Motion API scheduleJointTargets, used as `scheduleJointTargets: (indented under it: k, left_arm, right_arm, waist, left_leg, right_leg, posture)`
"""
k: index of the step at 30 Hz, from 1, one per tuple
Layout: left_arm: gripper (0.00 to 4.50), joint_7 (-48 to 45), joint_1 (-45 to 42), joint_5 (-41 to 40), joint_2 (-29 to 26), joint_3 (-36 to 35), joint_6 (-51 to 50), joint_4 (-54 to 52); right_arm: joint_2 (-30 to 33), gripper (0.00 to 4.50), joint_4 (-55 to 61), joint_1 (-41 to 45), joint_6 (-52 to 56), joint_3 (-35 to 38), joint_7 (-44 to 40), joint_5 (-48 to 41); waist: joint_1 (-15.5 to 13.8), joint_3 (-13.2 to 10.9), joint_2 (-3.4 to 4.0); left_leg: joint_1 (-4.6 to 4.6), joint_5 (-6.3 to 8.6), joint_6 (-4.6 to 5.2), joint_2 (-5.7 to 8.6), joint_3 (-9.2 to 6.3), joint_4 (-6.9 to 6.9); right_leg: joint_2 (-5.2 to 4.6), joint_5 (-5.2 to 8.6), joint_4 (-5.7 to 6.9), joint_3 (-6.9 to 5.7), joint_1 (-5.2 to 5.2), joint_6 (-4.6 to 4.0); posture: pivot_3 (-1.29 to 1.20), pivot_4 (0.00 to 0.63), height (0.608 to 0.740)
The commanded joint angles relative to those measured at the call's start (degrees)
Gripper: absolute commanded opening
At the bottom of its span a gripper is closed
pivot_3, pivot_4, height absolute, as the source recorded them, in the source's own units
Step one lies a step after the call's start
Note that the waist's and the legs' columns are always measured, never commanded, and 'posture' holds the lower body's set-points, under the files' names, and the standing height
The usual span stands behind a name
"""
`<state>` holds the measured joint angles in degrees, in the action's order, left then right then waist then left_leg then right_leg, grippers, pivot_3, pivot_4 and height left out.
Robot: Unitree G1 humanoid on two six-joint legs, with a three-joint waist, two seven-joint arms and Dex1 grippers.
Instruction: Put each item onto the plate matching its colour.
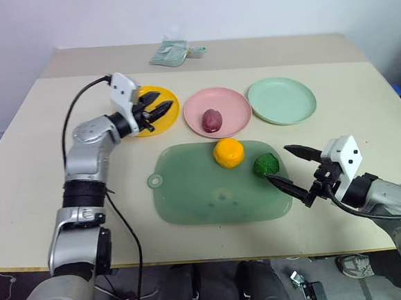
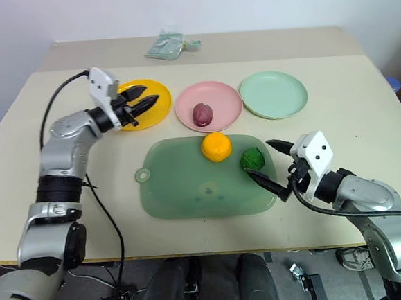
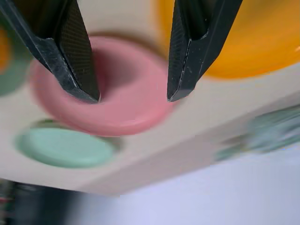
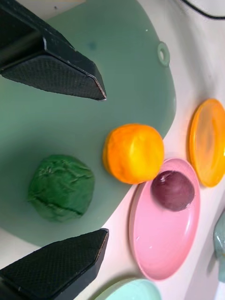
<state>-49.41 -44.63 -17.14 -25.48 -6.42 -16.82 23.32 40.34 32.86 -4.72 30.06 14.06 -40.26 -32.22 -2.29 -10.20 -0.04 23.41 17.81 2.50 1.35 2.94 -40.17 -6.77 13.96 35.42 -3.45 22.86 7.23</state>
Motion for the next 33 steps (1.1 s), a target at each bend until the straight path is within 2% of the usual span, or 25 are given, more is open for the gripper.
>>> scheduleJointTargets:
  k: [1, 3, 6, 8, 14, 18, 23, 26, 29, 31, 33]
  left_arm:
    - [3.56, -6.1, 1.7, -5.3, 0.8, 2.7, -4.8, -9.1]
    - [4.46, -7.8, 2.9, -6.0, 1.5, 5.7, -7.7, -13.7]
    - [4.46, -9.4, 4.5, -1.4, 2.7, 14.1, -5.8, -18.2]
    - [4.46, -8.0, 3.9, 4.3, 4.1, 19.5, -2.0, -16.4]
    - [4.46, -7.4, -0.4, 11.5, 6.8, 26.1, 2.3, -8.1]
    - [4.46, -7.4, -2.8, 14.7, 8.1, 28.0, 3.6, -2.7]
    - [3.01, -9.1, -2.7, 13.5, 8.7, 26.6, 3.6, -2.8]
    - [2.92, -8.1, -2.1, 12.0, 8.3, 24.0, 2.3, -4.2]
    - [2.92, -3.9, -2.0, 8.4, 8.2, 16.8, 1.3, -5.1]
    - [2.92, 3.1, -2.9, 5.9, 7.9, 9.4, -0.1, -4.1]
    - [2.92, 12.0, -4.3, 6.8, 6.3, 3.9, 0.2, -0.9]
  right_arm:
    - [0.0, 4.50, -0.5, 1.4, -1.0, 0.1, -0.4, 0.0]
    - [0.0, 4.50, -0.9, 1.7, -1.2, -0.1, -0.6, 0.2]
    - [-0.3, 4.50, -0.8, 1.9, -1.3, -0.4, -0.4, 0.3]
    - [-0.7, 4.50, -0.3, 2.0, -1.1, -0.8, 0.2, 0.2]
    - [-1.0, 4.50, 1.2, 1.0, -0.6, -1.1, 1.4, 0.2]
    - [-1.4, 4.50, 1.7, 1.2, -0.5, -1.7, 2.4, 0.2]
    - [-1.6, 4.50, 2.2, 0.8, -0.7, -1.9, 3.0, 0.0]
    - [-1.6, 4.50, 2.0, 0.5, -1.0, -1.7, 2.9, 0.1]
    - [-1.5, 4.50, 1.8, 0.1, -1.4, -1.4, 2.6, 0.2]
    - [-1.4, 4.50, 1.5, -0.1, -1.8, -1.1, 2.4, 0.3]
    - [-1.3, 4.50, 1.2, -0.5, -2.1, -0.7, 2.1, 0.3]
  waist:
    - [-0.1, 0.0, -0.01]
    - [-0.1, 0.0, -0.01]
    - [0.1, 0.0, 0.00]
    - [0.1, 0.0, 0.04]
    - [0.1, 0.0, 0.03]
    - [0.0, 0.0, 0.02]
    - [0.1, 0.0, 0.02]
    - [0.1, 0.0, 0.02]
    - [0.2, 0.0, 0.02]
    - [0.2, 0.0, 0.01]
    - [0.2, 0.0, 0.00]
  left_leg:
    - [0.00, 0.00, 0.00, 0.02, -0.02, -0.01]
    - [0.01, 0.00, 0.00, 0.04, -0.07, -0.04]
    - [-0.01, 0.00, -0.01, 0.04, -0.08, -0.04]
    - [-0.03, 0.00, -0.01, 0.04, -0.06, -0.02]
    - [-0.03, -0.01, -0.01, 0.01, 0.00, 0.01]
    - [-0.01, 0.01, 0.03, 0.03, 0.00, 0.00]
    - [-0.01, 0.01, 0.03, 0.02, -0.02, 0.00]
    - [-0.01, 0.01, 0.03, 0.01, -0.02, 0.00]
    - [0.00, 0.01, 0.03, 0.00, -0.02, 0.00]
    - [0.01, 0.01, 0.02, -0.01, -0.03, 0.00]
    - [0.01, 0.01, 0.02, -0.02, -0.04, 0.00]
  right_leg:
    - [-0.01, 0.00, 0.00, 0.00, -0.02, 0.00]
    - [-0.02, 0.00, -0.02, 0.00, -0.09, 0.00]
    - [-0.01, 0.00, -0.08, 0.01, -0.10, 0.00]
    - [0.00, 0.00, -0.08, 0.02, -0.10, 0.00]
    - [0.05, 0.00, -0.06, 0.03, -0.04, 0.00]
    - [0.03, 0.00, -0.09, 0.03, -0.06, 0.00]
    - [0.03, 0.00, -0.09, 0.03, -0.04, 0.00]
    - [0.03, 0.00, -0.08, 0.04, -0.03, 0.00]
    - [0.02, 0.00, -0.08, 0.05, -0.01, 0.00]
    - [0.02, 0.00, -0.07, 0.05, 0.02, 0.00]
    - [0.02, 0.00, -0.06, 0.05, 0.02, 0.00]
  posture:
    - [0.00, 0.150, 0.740]
    - [0.00, 0.150, 0.740]
    - [0.00, 0.150, 0.740]
    - [0.00, 0.150, 0.740]
    - [0.00, 0.150, 0.740]
    - [0.00, 0.150, 0.740]
    - [0.00, 0.150, 0.740]
    - [0.00, 0.150, 0.740]
    - [0.00, 0.150, 0.740]
    - [0.00, 0.150, 0.740]
    - [0.00, 0.150, 0.740]
